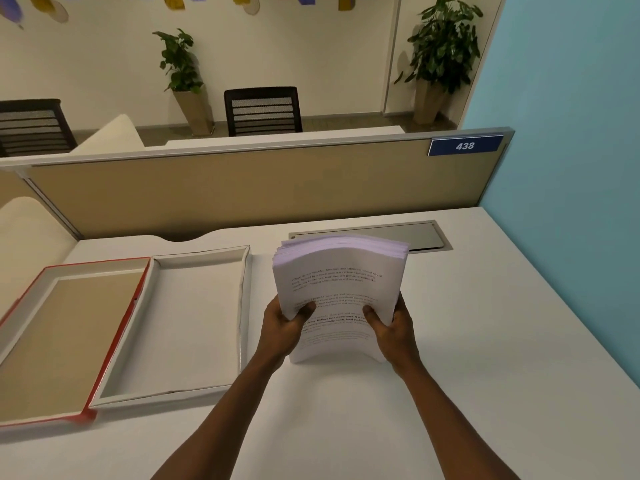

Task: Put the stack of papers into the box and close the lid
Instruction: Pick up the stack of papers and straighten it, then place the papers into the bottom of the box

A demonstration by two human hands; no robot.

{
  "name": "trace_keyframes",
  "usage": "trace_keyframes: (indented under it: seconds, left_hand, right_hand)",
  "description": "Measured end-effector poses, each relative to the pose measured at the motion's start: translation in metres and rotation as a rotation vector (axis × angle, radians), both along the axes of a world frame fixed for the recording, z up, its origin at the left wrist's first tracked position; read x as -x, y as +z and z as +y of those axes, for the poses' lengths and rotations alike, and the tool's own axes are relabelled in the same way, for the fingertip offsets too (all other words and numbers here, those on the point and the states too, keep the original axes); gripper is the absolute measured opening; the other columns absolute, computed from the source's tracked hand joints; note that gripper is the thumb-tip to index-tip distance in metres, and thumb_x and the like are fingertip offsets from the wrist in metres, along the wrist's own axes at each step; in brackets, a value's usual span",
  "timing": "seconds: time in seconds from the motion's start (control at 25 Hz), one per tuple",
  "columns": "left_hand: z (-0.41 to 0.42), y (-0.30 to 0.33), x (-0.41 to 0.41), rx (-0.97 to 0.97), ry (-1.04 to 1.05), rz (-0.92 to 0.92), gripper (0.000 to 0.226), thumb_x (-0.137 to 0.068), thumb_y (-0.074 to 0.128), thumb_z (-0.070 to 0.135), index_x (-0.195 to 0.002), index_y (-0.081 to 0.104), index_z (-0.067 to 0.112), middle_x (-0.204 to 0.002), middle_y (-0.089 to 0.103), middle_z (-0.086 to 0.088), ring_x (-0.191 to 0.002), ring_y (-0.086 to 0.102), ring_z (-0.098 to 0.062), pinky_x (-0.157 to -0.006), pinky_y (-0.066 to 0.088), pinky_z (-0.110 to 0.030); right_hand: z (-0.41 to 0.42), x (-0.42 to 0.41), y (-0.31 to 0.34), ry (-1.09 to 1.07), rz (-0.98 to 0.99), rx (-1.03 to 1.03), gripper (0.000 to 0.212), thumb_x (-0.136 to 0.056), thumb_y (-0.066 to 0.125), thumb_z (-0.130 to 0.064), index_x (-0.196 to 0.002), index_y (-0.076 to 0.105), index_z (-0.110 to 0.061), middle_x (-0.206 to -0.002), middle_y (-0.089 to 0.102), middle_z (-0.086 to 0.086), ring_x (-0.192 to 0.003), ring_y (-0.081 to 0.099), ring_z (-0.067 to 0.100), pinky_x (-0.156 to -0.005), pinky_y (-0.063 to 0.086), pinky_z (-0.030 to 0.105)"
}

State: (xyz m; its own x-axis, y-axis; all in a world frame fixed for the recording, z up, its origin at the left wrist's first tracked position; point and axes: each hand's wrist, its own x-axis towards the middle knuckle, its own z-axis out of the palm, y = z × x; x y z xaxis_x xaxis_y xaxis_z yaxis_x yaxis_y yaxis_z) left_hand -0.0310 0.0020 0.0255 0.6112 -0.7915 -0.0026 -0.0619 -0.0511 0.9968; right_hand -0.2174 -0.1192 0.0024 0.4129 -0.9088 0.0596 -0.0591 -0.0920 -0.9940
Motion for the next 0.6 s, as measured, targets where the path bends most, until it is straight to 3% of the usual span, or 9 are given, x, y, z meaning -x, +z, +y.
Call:
trace_keyframes:
  seconds: [0.16,0.24,0.36,0.48,0.6]
  left_hand:
    - [0.008,-0.010,0.004,-0.022,-0.014,-0.001,0.043,-0.083,0.076,0.036,-0.123,0.067,0.029,-0.115,0.075,0.005,-0.106,0.073,-0.021,-0.085,0.065,-0.044]
    - [0.011,-0.014,0.007,-0.061,-0.032,-0.016,0.046,-0.084,0.075,0.036,-0.128,0.064,0.028,-0.117,0.074,0.007,-0.110,0.070,-0.022,-0.089,0.063,-0.045]
    - [0.011,-0.013,0.006,-0.097,-0.029,-0.061,0.040,-0.088,0.073,0.027,-0.127,0.064,0.025,-0.119,0.072,0.006,-0.112,0.068,-0.024,-0.091,0.062,-0.046]
    - [0.010,-0.003,0.007,-0.131,-0.028,-0.115,0.033,-0.091,0.071,0.020,-0.122,0.063,0.026,-0.117,0.071,0.004,-0.110,0.069,-0.027,-0.090,0.062,-0.048]
    - [0.016,0.012,0.012,-0.143,-0.076,-0.137,0.040,-0.088,0.072,0.034,-0.125,0.059,0.030,-0.120,0.071,0.004,-0.104,0.073,-0.024,-0.084,0.064,-0.046]
  right_hand:
    - [0.009,0.012,-0.007,-0.001,0.045,0.056,0.045,-0.088,0.073,-0.032,-0.124,0.049,-0.045,-0.113,0.065,-0.016,-0.100,0.068,0.006,-0.073,0.061,0.020]
    - [0.009,0.017,-0.008,0.004,0.067,0.079,0.052,-0.088,0.074,-0.028,-0.129,0.044,-0.041,-0.114,0.064,-0.015,-0.102,0.066,-0.003,-0.074,0.059,0.015]
    - [0.004,0.019,0.000,0.026,0.150,0.153,0.047,-0.090,0.072,-0.024,-0.125,0.044,-0.037,-0.108,0.064,-0.011,-0.094,0.064,-0.013,-0.069,0.052,0.002]
    - [0.004,0.023,0.006,0.035,0.202,0.194,0.038,-0.091,0.070,-0.029,-0.120,0.046,-0.035,-0.103,0.066,-0.010,-0.091,0.067,-0.001,-0.066,0.050,0.001]
    - [0.009,0.035,0.017,0.049,0.204,0.174,0.033,-0.084,0.068,-0.044,-0.111,0.048,-0.042,-0.101,0.065,-0.023,-0.083,0.072,0.004,-0.060,0.055,0.009]
